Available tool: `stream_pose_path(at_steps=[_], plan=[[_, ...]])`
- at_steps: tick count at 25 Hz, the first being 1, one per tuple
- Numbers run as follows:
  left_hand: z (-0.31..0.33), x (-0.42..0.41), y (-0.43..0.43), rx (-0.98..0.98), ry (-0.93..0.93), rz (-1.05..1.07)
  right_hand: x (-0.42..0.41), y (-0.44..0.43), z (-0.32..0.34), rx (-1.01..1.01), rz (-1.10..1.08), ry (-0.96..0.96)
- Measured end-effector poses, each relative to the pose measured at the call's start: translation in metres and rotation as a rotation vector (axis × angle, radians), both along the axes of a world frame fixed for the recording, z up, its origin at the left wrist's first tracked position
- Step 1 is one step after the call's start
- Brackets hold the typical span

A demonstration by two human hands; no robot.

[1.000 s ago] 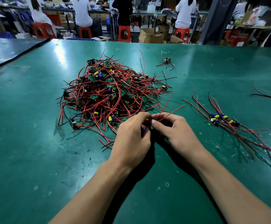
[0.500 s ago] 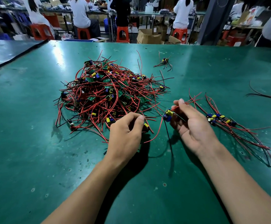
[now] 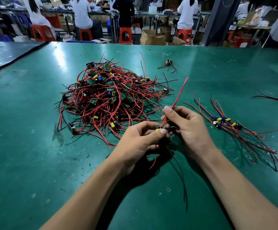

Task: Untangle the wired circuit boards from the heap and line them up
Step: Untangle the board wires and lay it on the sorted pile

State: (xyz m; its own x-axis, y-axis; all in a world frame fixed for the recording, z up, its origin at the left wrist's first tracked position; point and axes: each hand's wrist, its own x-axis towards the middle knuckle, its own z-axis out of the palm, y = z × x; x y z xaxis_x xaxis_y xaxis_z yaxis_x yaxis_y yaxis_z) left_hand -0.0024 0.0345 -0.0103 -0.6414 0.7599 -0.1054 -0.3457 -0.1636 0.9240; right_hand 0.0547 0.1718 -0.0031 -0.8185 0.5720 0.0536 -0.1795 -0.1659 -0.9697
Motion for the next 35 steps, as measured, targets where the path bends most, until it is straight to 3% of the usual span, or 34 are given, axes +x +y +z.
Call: stream_pose_path(at_steps=[7, 11, 19, 23, 29, 35], plan=[[-0.004, -0.006, -0.001, -0.022, 0.152, 0.132, 0.005, -0.002, -0.008, 0.049, 0.214, -0.091], [-0.002, -0.007, -0.002, -0.026, 0.128, 0.117, 0.005, 0.000, -0.008, 0.100, 0.212, -0.110], [0.000, -0.012, -0.004, -0.102, 0.109, 0.061, 0.008, 0.002, -0.011, -0.005, 0.340, -0.176], [0.000, -0.008, -0.001, -0.180, 0.169, 0.030, 0.012, 0.009, -0.012, 0.110, 0.368, -0.267], [-0.003, -0.007, 0.002, -0.277, 0.373, 0.126, 0.009, 0.011, -0.014, 0.120, 0.287, -0.341], [-0.003, -0.006, 0.005, -0.254, 0.377, 0.102, 0.000, 0.010, -0.012, -0.041, 0.128, -0.177]])
